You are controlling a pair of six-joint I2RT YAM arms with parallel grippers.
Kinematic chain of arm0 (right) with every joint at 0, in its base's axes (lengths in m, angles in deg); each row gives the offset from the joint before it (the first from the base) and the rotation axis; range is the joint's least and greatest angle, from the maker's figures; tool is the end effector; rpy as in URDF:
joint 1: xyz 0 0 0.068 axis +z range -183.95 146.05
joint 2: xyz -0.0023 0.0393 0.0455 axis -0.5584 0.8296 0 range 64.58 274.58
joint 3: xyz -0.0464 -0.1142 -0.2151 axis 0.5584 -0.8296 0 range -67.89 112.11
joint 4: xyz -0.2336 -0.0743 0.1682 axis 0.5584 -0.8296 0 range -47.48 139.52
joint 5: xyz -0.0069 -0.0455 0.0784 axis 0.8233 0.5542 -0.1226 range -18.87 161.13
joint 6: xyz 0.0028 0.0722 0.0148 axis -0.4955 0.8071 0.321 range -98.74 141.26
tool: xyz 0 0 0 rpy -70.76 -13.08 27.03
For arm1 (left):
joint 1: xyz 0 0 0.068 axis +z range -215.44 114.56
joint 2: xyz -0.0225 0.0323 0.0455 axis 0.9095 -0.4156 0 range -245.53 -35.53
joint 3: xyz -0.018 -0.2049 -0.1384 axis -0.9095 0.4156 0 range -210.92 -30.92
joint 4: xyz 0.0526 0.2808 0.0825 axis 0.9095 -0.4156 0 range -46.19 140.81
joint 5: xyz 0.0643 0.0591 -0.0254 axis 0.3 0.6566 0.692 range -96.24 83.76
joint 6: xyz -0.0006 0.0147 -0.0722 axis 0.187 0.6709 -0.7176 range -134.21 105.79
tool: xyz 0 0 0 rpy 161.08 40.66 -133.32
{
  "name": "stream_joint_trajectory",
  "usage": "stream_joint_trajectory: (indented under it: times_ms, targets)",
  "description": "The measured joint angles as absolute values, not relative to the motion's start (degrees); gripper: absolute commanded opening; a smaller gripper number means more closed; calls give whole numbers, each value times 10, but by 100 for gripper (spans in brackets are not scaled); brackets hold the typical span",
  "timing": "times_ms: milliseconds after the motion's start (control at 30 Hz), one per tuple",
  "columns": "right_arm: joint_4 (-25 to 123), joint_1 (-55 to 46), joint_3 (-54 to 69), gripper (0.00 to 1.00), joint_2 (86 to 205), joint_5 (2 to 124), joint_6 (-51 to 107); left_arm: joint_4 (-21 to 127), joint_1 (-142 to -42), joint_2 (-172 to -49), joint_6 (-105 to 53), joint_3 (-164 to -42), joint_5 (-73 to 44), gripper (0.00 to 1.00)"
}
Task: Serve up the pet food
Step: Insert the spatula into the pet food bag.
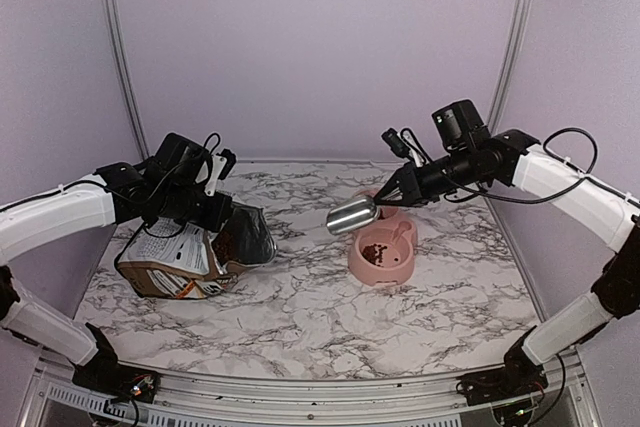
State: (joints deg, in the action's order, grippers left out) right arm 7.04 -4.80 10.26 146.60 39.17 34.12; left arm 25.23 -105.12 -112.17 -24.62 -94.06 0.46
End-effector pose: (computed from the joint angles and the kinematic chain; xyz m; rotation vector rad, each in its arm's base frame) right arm 0.2990 0.2041 0.2988 -0.6226 2.3755 1.0025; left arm 0.2810 -0.2237 0.2523 0.5119 2.2110 -0.3368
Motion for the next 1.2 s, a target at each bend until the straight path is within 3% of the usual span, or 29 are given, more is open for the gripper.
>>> stream_joint_trajectory:
  times_ms: [433, 1200]
  targets:
    - [171, 102, 139, 0, 1548, 352, 320, 250, -1051, -1152, -267, -955, -28, 0]
    - [303, 135, 136, 0, 1635, 485, 356, 235, -1042, -1246, -318, -1064, -94, 0]
